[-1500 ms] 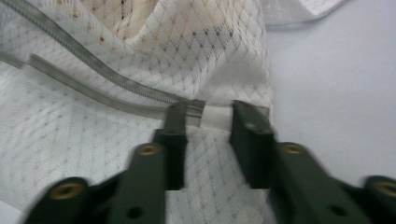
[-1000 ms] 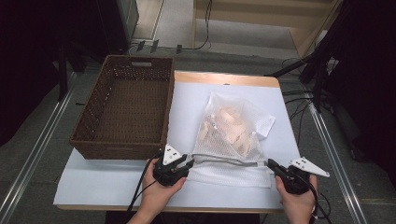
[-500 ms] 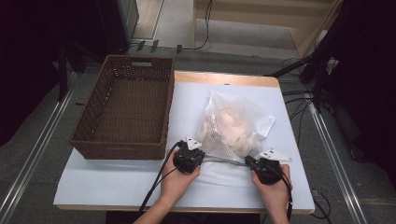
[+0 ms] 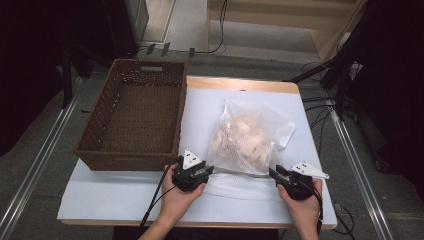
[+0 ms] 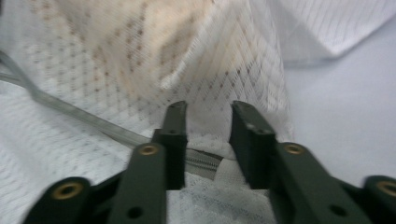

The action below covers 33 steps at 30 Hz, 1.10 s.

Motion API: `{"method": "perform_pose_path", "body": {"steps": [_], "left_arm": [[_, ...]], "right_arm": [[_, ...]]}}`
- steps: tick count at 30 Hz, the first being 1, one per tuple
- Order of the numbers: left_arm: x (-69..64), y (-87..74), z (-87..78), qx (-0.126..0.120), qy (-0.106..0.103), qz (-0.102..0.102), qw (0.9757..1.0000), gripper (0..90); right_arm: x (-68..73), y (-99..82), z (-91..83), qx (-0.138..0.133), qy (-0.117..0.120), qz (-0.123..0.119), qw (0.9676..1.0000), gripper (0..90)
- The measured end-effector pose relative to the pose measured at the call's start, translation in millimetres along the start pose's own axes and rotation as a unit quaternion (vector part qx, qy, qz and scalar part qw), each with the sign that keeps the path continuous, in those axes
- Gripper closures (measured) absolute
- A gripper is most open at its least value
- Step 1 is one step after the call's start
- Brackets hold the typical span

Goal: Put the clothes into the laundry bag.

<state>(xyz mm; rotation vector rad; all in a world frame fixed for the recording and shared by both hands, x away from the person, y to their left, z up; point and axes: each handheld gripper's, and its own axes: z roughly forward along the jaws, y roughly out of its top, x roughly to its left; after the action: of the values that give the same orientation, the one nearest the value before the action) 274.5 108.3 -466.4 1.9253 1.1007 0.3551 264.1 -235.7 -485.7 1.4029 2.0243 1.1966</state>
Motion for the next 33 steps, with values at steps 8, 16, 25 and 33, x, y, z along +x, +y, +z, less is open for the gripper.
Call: {"method": "perform_pose_path", "body": {"steps": [8,16,25,33], "left_arm": [[5.4,-13.1,-31.8,-0.029,-0.037,0.049,0.9977,11.8],[28.2,-29.9,-66.1,-0.055,-0.054,0.037,0.9964,8.6],[57.1,-41.6,-98.9,-0.075,-0.033,0.033,0.9961,3.4],[80.7,-48.8,-114.9,-0.099,-0.020,-0.002,0.9949,3.5]], "right_arm": [[-10.2,-6.1,-19.1,-0.026,0.011,0.008,0.9996,29.1],[-12.7,-4.2,-22.1,-0.033,0.020,0.010,0.9992,13.9],[-11.7,-5.4,-22.8,-0.029,0.014,0.012,0.9994,13.9],[-15.7,-6.5,-24.5,-0.031,0.010,0.019,0.9993,13.9]]}}
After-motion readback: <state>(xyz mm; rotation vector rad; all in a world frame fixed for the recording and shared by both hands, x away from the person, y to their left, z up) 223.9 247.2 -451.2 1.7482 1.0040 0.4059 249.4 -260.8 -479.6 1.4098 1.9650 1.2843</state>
